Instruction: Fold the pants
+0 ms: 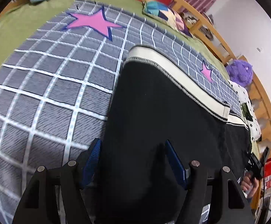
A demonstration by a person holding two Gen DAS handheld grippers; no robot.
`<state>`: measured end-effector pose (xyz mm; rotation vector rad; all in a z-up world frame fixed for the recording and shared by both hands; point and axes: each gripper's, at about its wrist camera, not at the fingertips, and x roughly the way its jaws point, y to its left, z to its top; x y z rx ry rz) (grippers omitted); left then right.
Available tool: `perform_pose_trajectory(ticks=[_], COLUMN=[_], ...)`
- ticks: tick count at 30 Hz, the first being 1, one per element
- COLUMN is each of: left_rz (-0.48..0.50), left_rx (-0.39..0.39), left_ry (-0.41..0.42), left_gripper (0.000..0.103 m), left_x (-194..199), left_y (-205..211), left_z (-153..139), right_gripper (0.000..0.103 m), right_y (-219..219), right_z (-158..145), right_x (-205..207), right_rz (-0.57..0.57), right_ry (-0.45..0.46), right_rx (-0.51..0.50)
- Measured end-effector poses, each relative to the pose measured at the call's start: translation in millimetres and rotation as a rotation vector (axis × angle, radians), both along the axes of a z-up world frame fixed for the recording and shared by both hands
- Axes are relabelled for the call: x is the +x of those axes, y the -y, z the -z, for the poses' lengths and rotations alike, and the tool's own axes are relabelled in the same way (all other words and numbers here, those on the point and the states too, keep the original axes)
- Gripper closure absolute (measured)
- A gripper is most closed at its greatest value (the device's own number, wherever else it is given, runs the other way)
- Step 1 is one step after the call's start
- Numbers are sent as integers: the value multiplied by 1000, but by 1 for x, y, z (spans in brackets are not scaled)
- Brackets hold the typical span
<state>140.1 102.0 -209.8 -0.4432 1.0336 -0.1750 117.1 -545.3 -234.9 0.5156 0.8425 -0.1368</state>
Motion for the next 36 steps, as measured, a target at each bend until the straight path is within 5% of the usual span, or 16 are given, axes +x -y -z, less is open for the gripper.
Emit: perform_pose_trajectory(ticks=[2, 5, 6, 7, 9, 11, 14, 18, 26, 29, 33, 36], left_rz=[11, 18, 21, 22, 45, 44, 13, 70, 29, -21, -75, -120], left_rx=[5, -47, -53, -40, -50, -84, -171, -59, -114, -69, 8, 105], left_ry=[23, 13, 10, 3, 14, 8, 1, 120, 202, 244, 178, 28], left_gripper=[36, 38, 51, 63, 86, 91, 93, 93, 93, 93, 93, 91], left_x=[3, 13, 15, 17, 17, 17, 18, 15, 12, -3, -10, -11], left_y=[3, 6, 7, 9, 10, 3, -8, 3, -28, -64, -100, -105], left_z=[0, -1, 0, 2, 2, -4, -20, -55, -111, -131, -111, -66], right_gripper=[35, 64, 81, 86, 88, 88, 89, 90, 90, 90, 90, 89], right_y=[0, -2, -3, -3, -5, -13, -32, -52, -96, -114, -140, -153], right_z=[-1, -5, -7, -10, -18, -33, -58, -88, -167, -187, -170, -123], right_x=[6, 8, 7, 6, 1, -5, -4, -8, -4, -11, -8, 8], right_rz=[5, 35, 31, 31, 44, 64, 76, 60, 1, -70, -167, -211], right_ry=[7, 19, 29, 39, 70, 116, 138, 209, 347, 417, 380, 228], right_rx=[9, -1, 2, 3, 16, 2, -44, -74, -85, -32, -55, -70])
